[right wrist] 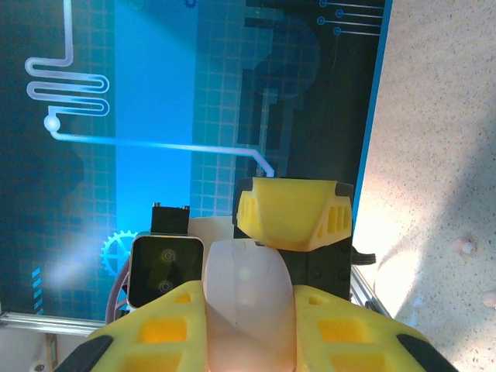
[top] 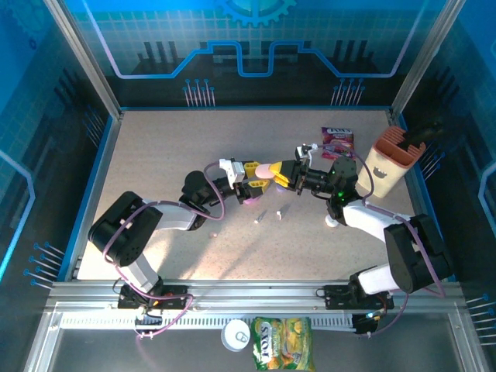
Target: Insert wireless bluetooth earbuds into charging case
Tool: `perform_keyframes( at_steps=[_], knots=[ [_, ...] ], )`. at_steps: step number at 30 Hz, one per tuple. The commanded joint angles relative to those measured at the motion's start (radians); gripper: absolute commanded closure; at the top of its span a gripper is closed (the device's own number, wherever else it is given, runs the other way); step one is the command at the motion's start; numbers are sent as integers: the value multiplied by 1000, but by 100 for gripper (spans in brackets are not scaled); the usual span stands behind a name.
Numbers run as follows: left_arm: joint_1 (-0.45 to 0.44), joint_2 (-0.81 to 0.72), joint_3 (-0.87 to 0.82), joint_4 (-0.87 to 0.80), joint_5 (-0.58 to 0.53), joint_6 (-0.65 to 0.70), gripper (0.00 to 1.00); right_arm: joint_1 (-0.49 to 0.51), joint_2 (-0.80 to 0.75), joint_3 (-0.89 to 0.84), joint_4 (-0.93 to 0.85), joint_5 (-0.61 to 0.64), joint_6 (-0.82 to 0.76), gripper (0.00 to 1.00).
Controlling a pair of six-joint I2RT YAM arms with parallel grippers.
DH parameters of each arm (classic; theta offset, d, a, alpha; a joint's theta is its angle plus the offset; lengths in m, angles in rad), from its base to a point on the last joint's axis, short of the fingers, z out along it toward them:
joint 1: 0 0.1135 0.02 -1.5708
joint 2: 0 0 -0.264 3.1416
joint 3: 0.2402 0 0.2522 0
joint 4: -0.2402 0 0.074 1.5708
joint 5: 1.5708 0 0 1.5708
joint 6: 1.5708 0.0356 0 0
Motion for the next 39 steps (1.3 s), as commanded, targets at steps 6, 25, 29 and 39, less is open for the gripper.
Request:
perform_keyframes(
  at_steps=[6, 25, 29, 39],
  knots=[
    [-8, 3, 11, 26, 36, -4, 63, 12, 18, 0, -6, -5, -27, 77],
    [39, -157, -91, -198, 58, -130, 61, -90, -249, 203, -902, 142, -871, 29],
    [39, -211, -109, -260, 57, -160, 61, -26, -308, 337, -1130, 179, -1203, 22],
    [41, -320, -111, -385, 84, -176, 61, 230, -344, 433, -1332, 525, -1717, 9]
  ],
)
